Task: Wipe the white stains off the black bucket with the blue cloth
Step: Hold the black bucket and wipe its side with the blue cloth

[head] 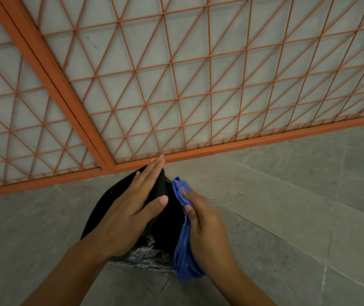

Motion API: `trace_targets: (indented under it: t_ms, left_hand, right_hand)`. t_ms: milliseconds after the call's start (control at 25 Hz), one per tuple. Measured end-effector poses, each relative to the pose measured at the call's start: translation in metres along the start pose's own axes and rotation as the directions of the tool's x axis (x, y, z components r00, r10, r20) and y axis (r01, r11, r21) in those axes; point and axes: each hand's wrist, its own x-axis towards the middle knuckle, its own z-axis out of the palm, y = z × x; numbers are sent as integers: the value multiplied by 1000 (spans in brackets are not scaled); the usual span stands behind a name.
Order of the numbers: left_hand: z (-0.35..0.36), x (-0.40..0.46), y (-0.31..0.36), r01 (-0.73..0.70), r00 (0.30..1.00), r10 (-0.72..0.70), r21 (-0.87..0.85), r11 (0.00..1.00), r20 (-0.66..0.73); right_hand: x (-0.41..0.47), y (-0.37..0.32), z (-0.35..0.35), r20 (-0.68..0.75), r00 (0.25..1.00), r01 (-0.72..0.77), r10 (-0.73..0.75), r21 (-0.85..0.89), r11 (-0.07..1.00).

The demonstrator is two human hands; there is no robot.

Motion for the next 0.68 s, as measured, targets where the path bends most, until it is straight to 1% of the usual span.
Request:
trace_targets:
  t_ms: [120,200,280,360,480,520,560,600,680]
  left_hand:
    - [-2,-1,-6,-59,998,58,-25,998,-15]
    - [-6,0,-11,-45,998,42,-72,996,-37]
    - [-7,1,-12,-20,999,14,-111,994,-49]
    - [-6,-3,-11,-47,998,42,-117,992,-45]
    - [-7,-6,-11,-60,997,53,-134,989,-50]
    - [-8,-6,-13,-40,998,31,-150,988,-61]
    - [-9,-7,-13,-18,997,5,-164,986,-75]
    - [-9,-8,-13,-4,996,-10,-171,985,-84]
    - [-6,-9,-10,-19,997,8,-157,987,-75]
  right_hand:
    - [2,-13,4,40,996,85,-85,-1,996]
    - [16,-15,5,85,991,103,-105,34,994]
    - [21,-9,5,65,996,53,-55,33,998]
    - [11,-8,6,38,998,38,-40,36,999]
    - [7,-18,13,55,989,137,-138,27,990]
    - [13,-17,12,89,987,130,-132,28,991]
    - [18,-16,10,101,990,91,-95,35,995]
    - [20,-14,8,87,995,50,-53,32,998]
    - [9,-12,3,35,999,15,-16,41,999]
